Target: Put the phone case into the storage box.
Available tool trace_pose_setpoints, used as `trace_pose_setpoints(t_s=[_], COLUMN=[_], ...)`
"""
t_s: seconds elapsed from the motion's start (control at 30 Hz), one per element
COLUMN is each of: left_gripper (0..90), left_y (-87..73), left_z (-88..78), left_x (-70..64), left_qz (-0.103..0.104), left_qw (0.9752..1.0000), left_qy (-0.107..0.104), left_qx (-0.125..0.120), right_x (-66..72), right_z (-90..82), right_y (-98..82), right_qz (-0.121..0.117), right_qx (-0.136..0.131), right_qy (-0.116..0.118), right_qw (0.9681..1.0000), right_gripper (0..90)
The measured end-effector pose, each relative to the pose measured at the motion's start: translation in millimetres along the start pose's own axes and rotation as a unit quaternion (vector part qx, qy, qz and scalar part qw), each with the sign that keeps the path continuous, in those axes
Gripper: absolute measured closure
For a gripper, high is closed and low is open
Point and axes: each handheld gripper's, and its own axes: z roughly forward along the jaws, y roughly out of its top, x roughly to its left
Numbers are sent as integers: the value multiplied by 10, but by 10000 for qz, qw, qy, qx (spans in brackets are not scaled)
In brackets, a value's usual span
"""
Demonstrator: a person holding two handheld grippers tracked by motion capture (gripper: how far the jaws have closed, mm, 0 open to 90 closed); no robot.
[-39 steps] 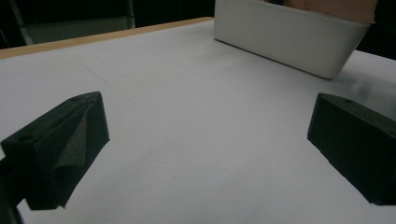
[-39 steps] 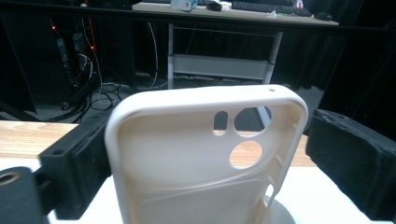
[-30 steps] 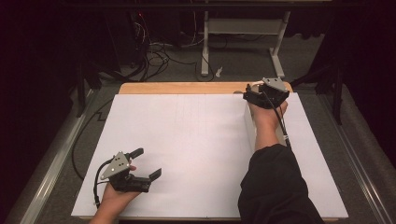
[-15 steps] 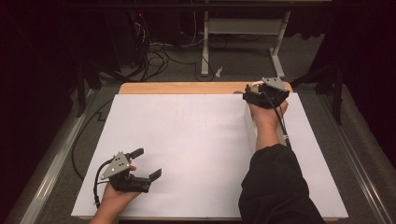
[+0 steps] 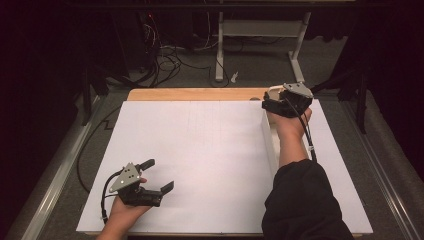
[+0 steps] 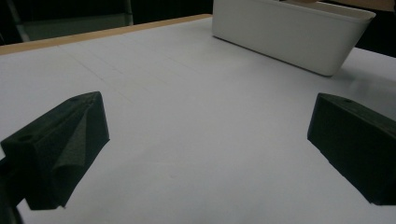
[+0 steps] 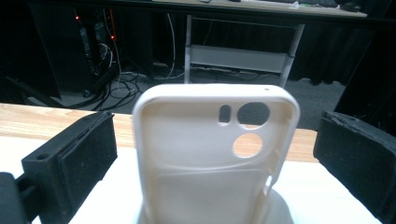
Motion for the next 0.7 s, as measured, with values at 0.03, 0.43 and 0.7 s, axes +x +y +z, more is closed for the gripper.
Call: trace_pose_setpoints(t_s=[0.03, 0.43, 0.7], left_gripper=[2, 2, 2], left_y=[-1, -3, -3], left_z=[1, -2, 13], left_x=[2, 2, -3], left_qz=[4, 12, 13], left_qw=[10000, 10000, 10000], left_qy=[-1, 4, 0], left_qx=[11, 16, 35], right_x=[3, 56, 50], right_z=[-1, -109, -209], right_y=[-1, 1, -3], right_qz=[-7, 95, 157], right_qx=[5, -12, -47], right_qy=[10, 248, 752], right_qw=[10000, 9996, 9970], right_gripper=[0, 45, 491])
